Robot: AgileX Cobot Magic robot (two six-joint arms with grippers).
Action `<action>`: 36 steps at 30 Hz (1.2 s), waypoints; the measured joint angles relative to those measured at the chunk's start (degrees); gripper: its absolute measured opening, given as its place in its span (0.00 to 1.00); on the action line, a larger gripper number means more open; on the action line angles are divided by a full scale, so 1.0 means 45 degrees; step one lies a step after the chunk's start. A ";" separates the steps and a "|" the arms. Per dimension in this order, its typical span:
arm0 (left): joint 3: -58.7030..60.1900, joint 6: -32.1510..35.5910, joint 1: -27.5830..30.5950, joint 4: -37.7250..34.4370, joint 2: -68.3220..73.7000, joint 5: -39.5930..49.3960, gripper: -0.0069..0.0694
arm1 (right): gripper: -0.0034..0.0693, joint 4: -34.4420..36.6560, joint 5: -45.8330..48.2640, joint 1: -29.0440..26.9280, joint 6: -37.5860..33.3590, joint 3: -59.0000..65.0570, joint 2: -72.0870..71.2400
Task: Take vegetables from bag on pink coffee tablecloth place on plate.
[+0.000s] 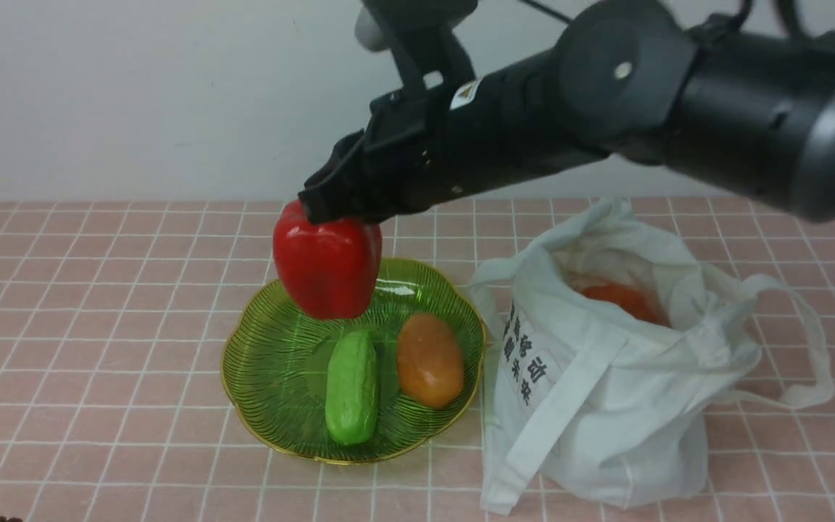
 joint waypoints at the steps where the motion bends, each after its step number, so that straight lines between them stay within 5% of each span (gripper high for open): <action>1: 0.0000 0.0000 0.0000 0.0000 0.0000 0.0000 0.08 | 0.07 0.0029 -0.0179 0.0069 -0.0012 -0.0144 0.0396; 11: 0.0000 0.0000 0.0000 0.0000 0.0000 0.0000 0.08 | 0.14 0.0412 -0.1370 0.0496 -0.0027 -0.0488 0.2500; 24: 0.0000 0.0000 0.0000 0.0000 0.0000 0.0000 0.08 | 0.55 -0.0135 -0.0945 0.0424 0.0042 -0.0514 0.2214; 28: 0.0000 0.0000 0.0000 0.0000 0.0000 0.0000 0.08 | 0.50 -0.1020 0.0062 0.0003 0.0788 -0.0514 0.1020; 33: 0.0000 0.0000 0.0000 0.0000 0.0000 0.0000 0.08 | 0.17 -0.3484 0.2537 -0.1612 0.3139 -0.0514 -0.2126; 36: 0.0000 0.0000 0.0000 0.0000 0.0000 0.0000 0.08 | 0.06 -0.4756 0.3474 -0.2548 0.4614 -0.0514 -0.3954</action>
